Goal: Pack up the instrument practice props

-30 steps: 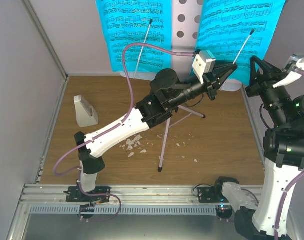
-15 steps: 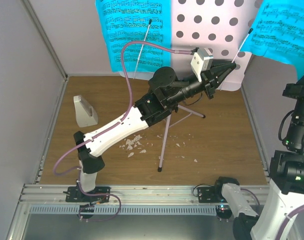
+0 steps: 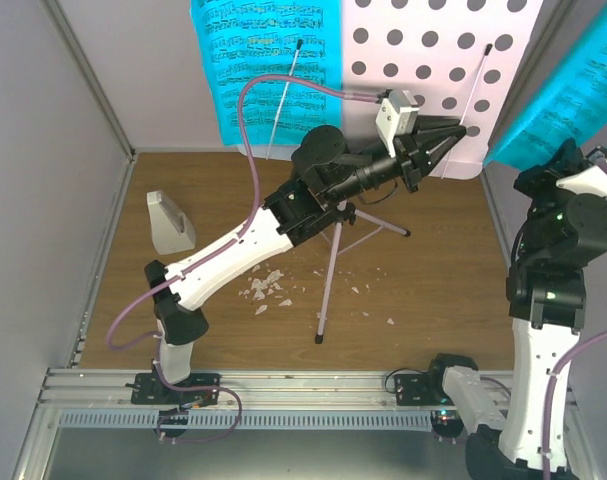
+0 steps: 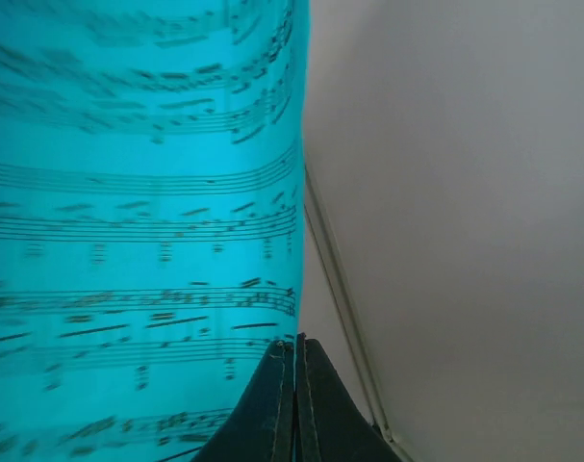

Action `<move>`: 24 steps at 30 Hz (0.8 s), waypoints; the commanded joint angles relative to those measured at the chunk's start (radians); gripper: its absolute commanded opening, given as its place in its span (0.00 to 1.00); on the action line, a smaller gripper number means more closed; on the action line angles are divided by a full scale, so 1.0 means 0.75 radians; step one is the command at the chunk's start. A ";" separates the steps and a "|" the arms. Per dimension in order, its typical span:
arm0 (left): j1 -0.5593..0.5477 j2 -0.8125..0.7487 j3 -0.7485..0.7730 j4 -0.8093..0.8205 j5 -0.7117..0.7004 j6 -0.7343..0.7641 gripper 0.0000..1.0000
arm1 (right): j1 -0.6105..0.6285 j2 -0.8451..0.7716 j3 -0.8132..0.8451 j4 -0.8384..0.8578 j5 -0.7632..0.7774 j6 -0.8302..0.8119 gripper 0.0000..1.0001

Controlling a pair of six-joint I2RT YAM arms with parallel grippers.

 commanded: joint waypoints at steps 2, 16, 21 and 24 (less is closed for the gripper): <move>0.045 -0.042 -0.025 -0.006 -0.004 -0.030 0.16 | -0.004 -0.036 -0.059 0.068 0.026 0.070 0.00; 0.084 -0.513 -0.493 -0.111 0.086 0.108 0.99 | -0.125 -0.109 -0.549 0.097 -0.168 0.142 0.01; 0.108 -0.830 -0.833 -0.159 0.079 0.116 0.99 | -0.173 -0.189 -0.767 0.152 -0.400 0.253 0.00; 0.116 -0.993 -0.995 -0.286 0.059 0.153 0.99 | -0.176 -0.226 -0.826 0.137 -0.526 0.318 0.01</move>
